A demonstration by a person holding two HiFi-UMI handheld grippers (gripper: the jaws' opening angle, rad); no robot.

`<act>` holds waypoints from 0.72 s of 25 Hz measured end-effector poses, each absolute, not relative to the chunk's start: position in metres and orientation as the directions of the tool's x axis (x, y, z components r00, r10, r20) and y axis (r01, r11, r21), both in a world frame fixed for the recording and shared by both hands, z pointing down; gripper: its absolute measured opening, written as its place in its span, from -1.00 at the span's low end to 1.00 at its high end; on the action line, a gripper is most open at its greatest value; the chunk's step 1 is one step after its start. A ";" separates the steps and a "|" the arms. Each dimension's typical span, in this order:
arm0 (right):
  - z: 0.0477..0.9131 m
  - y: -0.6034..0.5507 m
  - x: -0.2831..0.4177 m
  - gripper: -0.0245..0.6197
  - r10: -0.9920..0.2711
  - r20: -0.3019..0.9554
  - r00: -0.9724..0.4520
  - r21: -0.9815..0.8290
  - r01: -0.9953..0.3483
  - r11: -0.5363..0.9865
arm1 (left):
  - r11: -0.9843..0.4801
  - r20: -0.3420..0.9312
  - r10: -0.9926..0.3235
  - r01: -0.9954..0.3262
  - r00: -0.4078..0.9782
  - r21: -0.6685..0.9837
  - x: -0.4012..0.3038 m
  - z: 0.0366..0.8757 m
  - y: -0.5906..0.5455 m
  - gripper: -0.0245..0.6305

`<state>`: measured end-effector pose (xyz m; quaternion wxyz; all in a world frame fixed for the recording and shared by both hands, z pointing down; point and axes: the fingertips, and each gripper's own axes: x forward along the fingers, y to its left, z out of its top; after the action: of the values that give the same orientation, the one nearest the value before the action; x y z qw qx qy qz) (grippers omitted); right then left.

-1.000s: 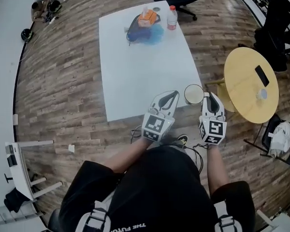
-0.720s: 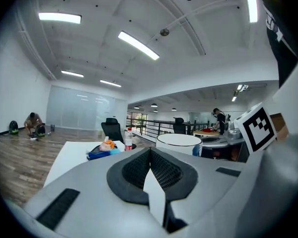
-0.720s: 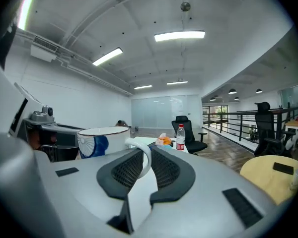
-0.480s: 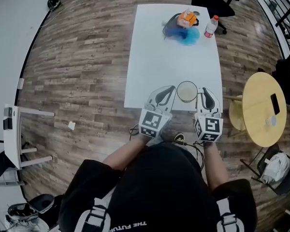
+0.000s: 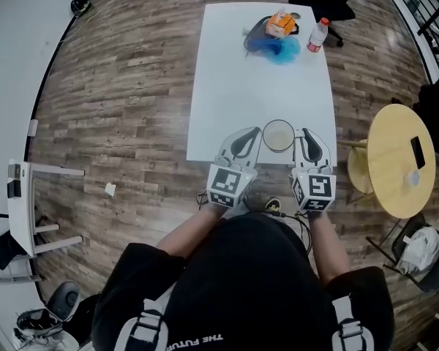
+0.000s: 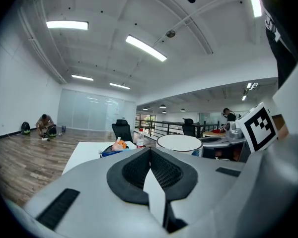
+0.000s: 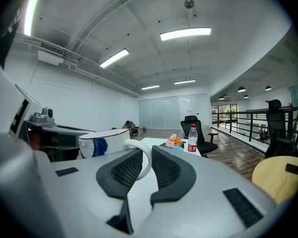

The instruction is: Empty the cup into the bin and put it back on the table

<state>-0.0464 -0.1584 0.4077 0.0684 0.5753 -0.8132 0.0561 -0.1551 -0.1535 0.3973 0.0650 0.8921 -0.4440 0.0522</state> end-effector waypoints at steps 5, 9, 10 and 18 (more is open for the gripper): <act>0.406 -0.157 -0.041 -0.73 -0.931 0.170 -0.324 -0.013 -0.945 0.326 | -0.592 0.141 -0.791 -0.803 0.596 0.074 -0.150 0.393 -0.157 -0.85; 0.405 -0.159 -0.036 -0.73 -0.934 0.167 -0.315 -0.014 -0.948 0.317 | -0.594 0.131 -0.790 -0.801 0.599 0.079 -0.145 0.389 -0.160 -0.85; 0.404 -0.160 -0.035 -0.73 -0.935 0.166 -0.313 -0.014 -0.949 0.315 | -0.596 0.129 -0.789 -0.799 0.601 0.079 -0.144 0.388 -0.161 -0.85; 0.404 -0.160 -0.032 -0.73 -0.941 0.160 -0.298 -0.021 -0.954 0.298 | -0.601 0.124 -0.786 -0.796 0.606 0.080 -0.141 0.388 -0.162 -0.85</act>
<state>-0.0316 -0.1597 0.4037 0.0586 0.5897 -0.8035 0.0558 -0.1411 -0.1618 0.3884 0.0635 0.8938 -0.4423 0.0378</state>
